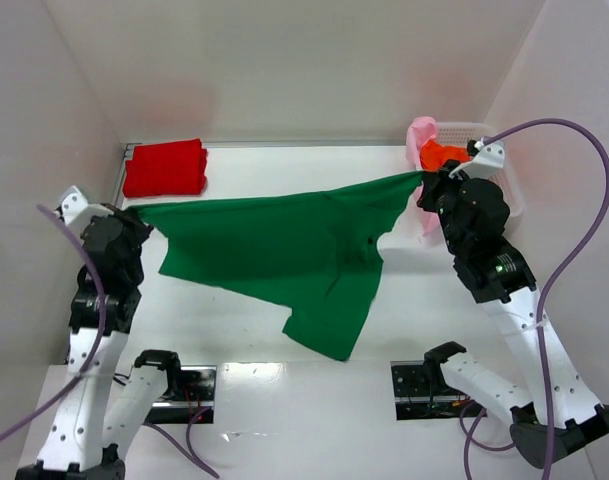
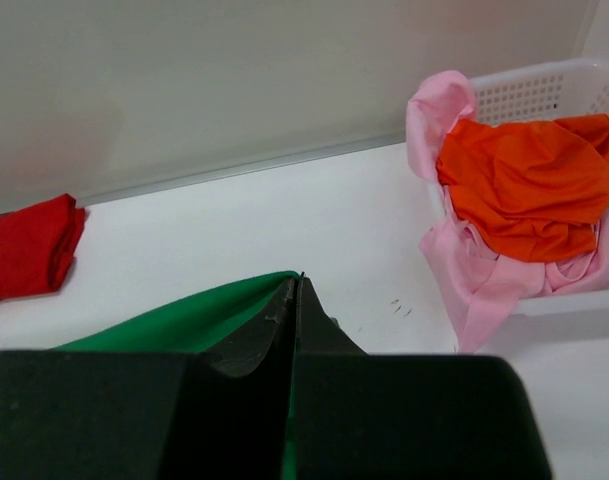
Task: Fold and stack the t-shirts
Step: Flatten out the tshirt
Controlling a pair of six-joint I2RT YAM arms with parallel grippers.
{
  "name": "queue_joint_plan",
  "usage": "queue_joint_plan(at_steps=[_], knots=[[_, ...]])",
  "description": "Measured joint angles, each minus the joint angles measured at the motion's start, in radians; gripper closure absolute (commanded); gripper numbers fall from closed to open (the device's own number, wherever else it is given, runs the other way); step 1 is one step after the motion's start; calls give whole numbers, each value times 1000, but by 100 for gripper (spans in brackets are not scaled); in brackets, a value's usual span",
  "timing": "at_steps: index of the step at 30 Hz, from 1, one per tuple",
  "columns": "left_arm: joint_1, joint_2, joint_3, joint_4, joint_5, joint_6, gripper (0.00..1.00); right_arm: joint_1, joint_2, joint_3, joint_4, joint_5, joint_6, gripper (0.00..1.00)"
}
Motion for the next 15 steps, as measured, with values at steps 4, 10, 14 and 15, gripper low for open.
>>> queue_joint_plan(at_steps=[4, 10, 14, 15], knots=[[0, 93, -2, 26, -6, 0, 98, 0, 18, -1, 20, 13, 3, 100], [0, 212, 9, 72, -33, 6, 100, -1, 103, 0, 68, 28, 12, 100], [0, 339, 66, 96, -46, 9, 100, -2, 211, 30, 76, 33, 15, 100], [1, 374, 86, 104, -48, 10, 100, -2, 241, 43, 79, 35, 15, 100]])
